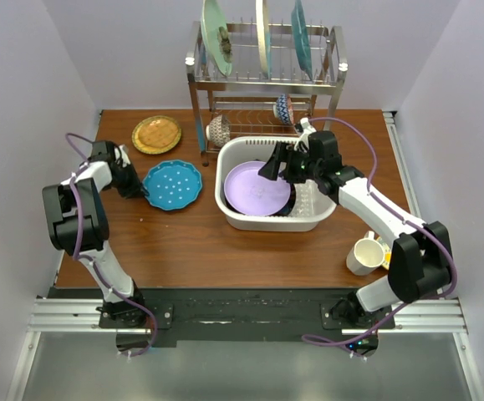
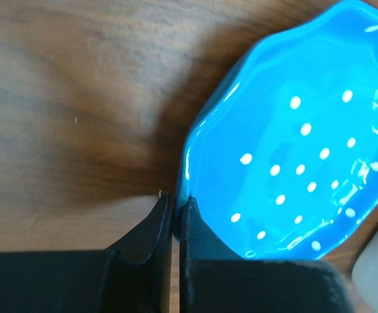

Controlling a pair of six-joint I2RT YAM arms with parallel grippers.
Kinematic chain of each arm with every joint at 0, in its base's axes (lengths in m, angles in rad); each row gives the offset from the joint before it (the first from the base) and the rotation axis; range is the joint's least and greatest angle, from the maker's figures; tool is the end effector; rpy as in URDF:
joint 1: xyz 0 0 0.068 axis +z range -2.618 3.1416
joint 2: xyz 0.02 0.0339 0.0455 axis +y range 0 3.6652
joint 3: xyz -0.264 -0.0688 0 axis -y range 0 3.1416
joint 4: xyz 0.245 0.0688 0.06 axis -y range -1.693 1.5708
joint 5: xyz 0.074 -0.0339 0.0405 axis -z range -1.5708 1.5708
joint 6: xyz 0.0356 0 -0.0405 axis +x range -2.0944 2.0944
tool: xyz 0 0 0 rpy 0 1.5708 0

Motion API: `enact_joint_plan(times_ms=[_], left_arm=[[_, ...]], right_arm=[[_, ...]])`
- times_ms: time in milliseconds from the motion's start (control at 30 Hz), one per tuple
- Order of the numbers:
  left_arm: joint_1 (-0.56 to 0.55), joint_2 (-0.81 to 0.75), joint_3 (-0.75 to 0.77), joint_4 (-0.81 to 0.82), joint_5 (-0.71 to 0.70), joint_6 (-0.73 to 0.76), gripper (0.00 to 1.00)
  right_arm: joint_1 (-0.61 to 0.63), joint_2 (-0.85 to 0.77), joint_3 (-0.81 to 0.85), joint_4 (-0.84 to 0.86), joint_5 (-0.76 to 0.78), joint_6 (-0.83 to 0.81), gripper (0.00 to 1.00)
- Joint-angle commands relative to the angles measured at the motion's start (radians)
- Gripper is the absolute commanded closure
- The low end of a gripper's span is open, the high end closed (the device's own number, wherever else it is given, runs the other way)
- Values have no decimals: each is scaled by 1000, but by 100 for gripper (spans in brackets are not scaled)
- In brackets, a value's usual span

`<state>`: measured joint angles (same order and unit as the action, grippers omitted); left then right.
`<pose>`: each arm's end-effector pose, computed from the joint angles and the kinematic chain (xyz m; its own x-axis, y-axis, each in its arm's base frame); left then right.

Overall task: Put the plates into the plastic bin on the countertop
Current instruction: Pick up the plate at the center of the board.

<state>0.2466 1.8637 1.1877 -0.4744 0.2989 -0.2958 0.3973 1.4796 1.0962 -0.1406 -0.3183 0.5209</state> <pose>0.3604 0.0799 0.1612 -0.8128 -0.4919 -0.3120 -0.3697 0.8496 -0.3761 0.3082 0.1414 0.2865 -0.7074 0.2157 -0.6731 -0.3059 0.7650 0.5667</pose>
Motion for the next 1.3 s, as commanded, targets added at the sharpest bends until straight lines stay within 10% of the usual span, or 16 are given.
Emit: enact_joint_plan(times_ms=[0,1267], left_arm=[[16,-129,-45,52,-23,18,100],[48,-523,-223,453,413,-45,100]], right_arm=[[2,16,57,30,-59,13,18],[143,122,128,208,-226,131,17]])
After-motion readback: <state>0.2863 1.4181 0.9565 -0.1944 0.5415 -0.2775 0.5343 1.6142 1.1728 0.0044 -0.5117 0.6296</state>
